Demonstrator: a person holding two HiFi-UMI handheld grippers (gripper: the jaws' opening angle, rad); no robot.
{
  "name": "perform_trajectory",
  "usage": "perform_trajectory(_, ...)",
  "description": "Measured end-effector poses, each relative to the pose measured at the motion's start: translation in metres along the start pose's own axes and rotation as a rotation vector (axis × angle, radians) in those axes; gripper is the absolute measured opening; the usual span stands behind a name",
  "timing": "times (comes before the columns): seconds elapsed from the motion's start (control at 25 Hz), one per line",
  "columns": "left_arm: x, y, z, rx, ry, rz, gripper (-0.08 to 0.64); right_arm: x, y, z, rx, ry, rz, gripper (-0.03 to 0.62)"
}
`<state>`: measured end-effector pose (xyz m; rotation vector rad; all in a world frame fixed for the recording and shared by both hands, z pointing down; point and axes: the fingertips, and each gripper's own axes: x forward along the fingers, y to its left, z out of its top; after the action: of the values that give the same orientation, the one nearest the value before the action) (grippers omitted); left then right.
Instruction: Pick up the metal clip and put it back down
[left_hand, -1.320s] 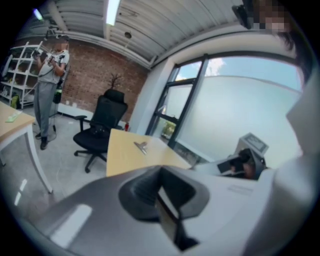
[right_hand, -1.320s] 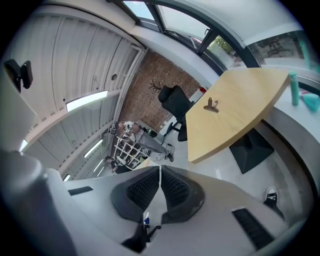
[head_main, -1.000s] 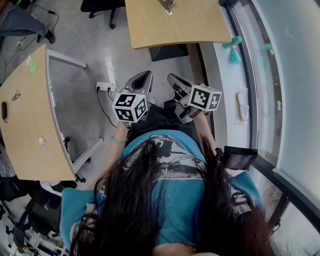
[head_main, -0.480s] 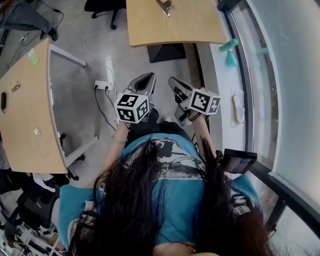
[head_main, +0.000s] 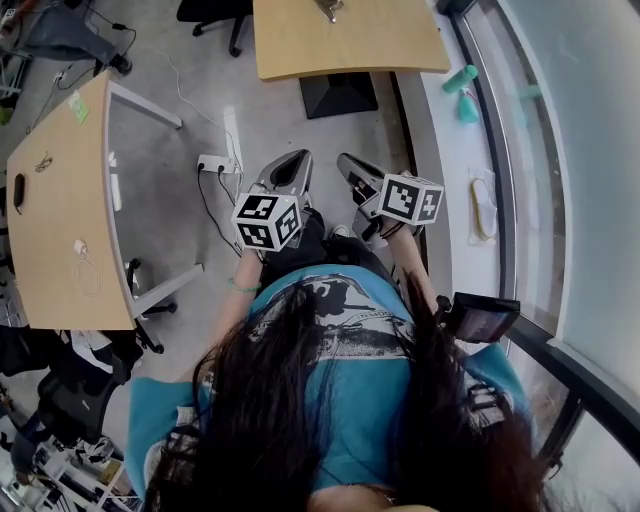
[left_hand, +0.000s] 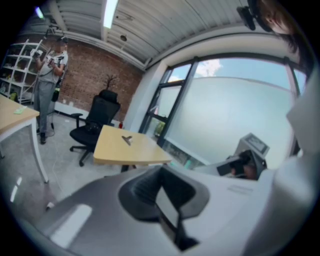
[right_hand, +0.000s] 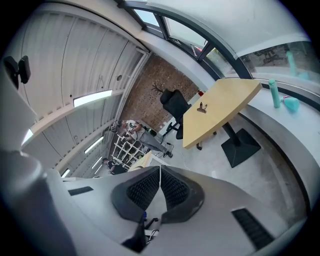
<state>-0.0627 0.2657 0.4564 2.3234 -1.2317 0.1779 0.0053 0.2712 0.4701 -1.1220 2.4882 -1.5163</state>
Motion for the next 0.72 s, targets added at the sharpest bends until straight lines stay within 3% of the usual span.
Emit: perform_trajectory(0.72, -0.014, -0.035, -0.014, 0.024, -0.036, 0.018, 0.003, -0.037, -0.001, -0.017, -0.037, 0.014, 0.024, 0.021)
